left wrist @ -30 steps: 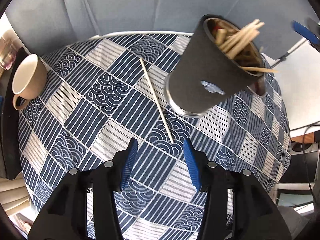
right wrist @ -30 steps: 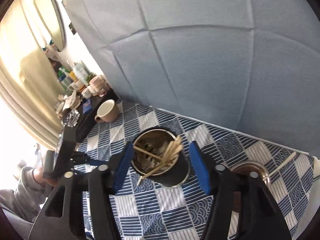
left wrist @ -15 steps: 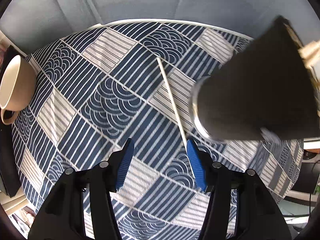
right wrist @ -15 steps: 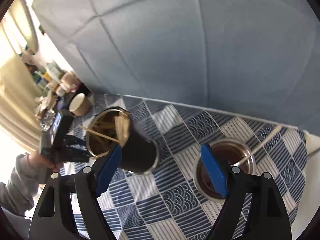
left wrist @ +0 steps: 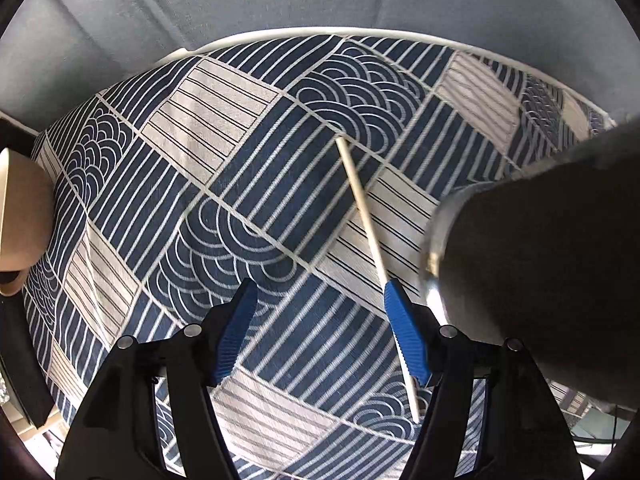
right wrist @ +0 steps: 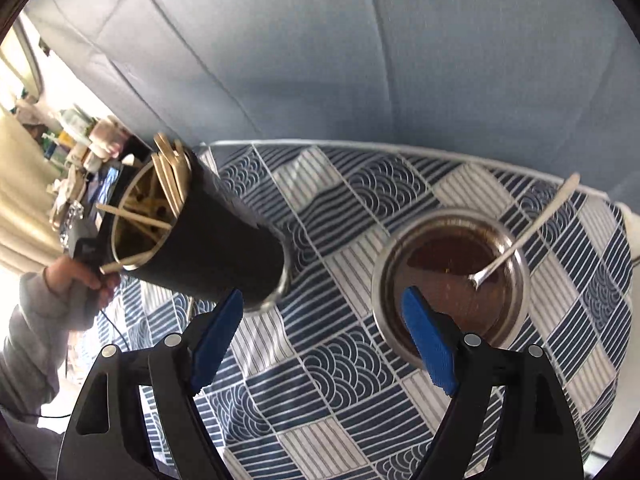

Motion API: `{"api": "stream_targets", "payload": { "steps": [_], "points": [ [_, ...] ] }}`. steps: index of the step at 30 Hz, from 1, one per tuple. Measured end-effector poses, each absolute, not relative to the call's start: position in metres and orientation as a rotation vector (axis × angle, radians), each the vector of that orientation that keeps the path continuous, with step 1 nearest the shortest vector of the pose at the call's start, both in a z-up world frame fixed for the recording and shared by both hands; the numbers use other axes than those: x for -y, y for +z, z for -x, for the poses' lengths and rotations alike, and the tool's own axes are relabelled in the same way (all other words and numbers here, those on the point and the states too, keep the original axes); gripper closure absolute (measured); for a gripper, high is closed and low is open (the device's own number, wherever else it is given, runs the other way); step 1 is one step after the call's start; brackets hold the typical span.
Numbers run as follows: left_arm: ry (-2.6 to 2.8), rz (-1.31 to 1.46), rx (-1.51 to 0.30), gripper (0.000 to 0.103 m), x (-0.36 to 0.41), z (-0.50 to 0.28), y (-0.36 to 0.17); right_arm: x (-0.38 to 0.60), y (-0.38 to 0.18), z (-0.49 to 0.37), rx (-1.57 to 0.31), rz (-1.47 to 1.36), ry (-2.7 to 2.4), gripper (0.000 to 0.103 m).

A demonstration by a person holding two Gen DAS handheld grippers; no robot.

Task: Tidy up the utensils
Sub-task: 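Move the open left tool down to the last chopstick on the cloth, then close the left tool on the last chopstick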

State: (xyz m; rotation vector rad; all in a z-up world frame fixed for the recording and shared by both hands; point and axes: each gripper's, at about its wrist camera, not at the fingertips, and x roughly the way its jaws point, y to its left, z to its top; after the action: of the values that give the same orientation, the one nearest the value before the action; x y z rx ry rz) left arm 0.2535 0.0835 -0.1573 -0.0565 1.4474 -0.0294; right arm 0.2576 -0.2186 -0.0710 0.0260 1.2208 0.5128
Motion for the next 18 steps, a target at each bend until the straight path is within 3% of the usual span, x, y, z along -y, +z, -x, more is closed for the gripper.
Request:
{"api": "stream_targets", "payload": {
  "steps": [8,11,13,15,17,18],
  "points": [
    [-0.038,0.068,-1.406,0.038,-0.084,-0.269,-0.158,0.224,-0.088,-0.247,-1.270,-0.052,0.493,0.026],
    [-0.089,0.046,-1.375,0.055,-0.074,-0.278,-0.157,0.223,-0.090,-0.244,-1.279,-0.062,0.491,0.026],
    [-0.137,0.074,-1.371,0.081,-0.070,-0.276,-0.156,0.222,-0.090,-0.241,-1.277,-0.063,0.498,0.026],
    [-0.157,0.133,-1.386,0.085,-0.076,-0.277,-0.158,0.220,-0.089,-0.239,-1.273,-0.057,0.504,0.026],
    [-0.135,0.119,-1.398,0.101,-0.082,-0.274,-0.160,0.219,-0.088,-0.237,-1.273,-0.052,0.503,0.026],
    [-0.144,0.122,-1.399,0.101,-0.082,-0.272,-0.161,0.218,-0.088,-0.236,-1.273,-0.054,0.504,0.026]
  ]
}}
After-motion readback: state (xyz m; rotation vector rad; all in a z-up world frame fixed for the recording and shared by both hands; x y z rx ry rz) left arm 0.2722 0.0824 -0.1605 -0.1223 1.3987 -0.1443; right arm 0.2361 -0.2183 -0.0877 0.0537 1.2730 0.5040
